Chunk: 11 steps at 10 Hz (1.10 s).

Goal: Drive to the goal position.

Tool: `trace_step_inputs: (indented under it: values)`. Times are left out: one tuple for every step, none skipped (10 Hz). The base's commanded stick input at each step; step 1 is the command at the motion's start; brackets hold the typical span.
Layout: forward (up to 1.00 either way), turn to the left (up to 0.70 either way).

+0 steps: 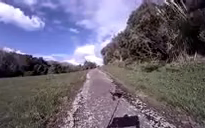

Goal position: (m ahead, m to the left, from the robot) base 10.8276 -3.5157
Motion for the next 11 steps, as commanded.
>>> trace_step_inputs:
  values:
    - [0.7,0.01]
    - [0.7,0.01]
    - [0.7,0.01]
    - [0.7,0.01]
    - [0.7,0.01]
    - [0.7,0.01]
    - [0.7,0.01]
    - [0.7,0.01]
    - [0.7,0.01]
    - [0.7,0.01]
    - [0.7,0.01]
